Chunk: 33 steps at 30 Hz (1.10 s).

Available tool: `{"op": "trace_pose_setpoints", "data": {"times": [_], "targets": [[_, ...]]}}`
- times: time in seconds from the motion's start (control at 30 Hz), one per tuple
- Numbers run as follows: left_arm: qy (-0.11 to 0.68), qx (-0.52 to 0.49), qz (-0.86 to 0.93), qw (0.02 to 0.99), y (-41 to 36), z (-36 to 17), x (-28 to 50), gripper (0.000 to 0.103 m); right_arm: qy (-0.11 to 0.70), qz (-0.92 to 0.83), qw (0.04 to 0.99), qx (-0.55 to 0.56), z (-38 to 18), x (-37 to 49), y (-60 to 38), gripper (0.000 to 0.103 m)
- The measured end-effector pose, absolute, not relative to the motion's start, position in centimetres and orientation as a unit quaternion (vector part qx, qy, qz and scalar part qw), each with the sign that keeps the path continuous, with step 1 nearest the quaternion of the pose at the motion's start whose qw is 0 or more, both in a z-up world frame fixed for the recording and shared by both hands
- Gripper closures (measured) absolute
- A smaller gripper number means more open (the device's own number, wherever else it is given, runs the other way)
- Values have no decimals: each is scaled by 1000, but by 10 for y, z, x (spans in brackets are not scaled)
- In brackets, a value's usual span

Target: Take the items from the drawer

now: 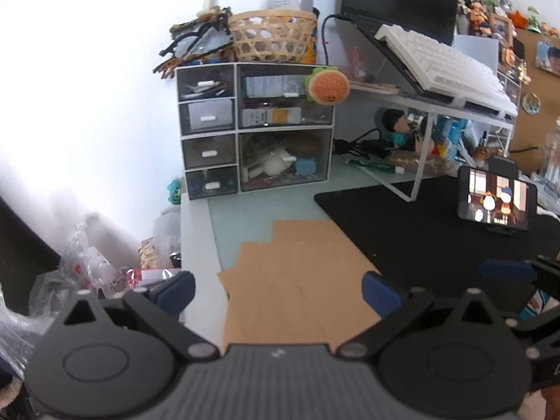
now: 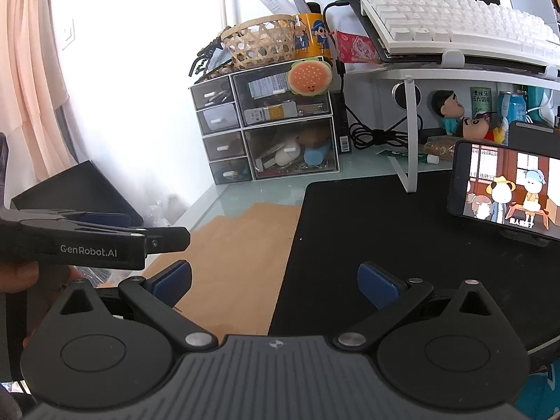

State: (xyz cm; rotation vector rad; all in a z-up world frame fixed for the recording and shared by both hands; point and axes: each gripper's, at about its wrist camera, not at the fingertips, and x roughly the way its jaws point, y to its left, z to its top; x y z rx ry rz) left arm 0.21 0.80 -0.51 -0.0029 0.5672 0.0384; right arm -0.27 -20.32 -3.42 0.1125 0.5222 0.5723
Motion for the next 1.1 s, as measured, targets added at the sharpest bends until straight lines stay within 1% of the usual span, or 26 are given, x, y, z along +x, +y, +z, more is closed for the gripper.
{"op": "trace_pose_setpoints", "data": {"times": [0.17,0.47,1.1], "targets": [[287,-16,21,957,12,-7,4,0,255,279,924,54,-35,-3,-201,0],[300,-6,14,954,9,-6,7,0,257,277,924,56,-37,-1,-202,0],[289,14,14,957,9,16,13,0,242,267,931,57,-39,-4,-207,0]]}}
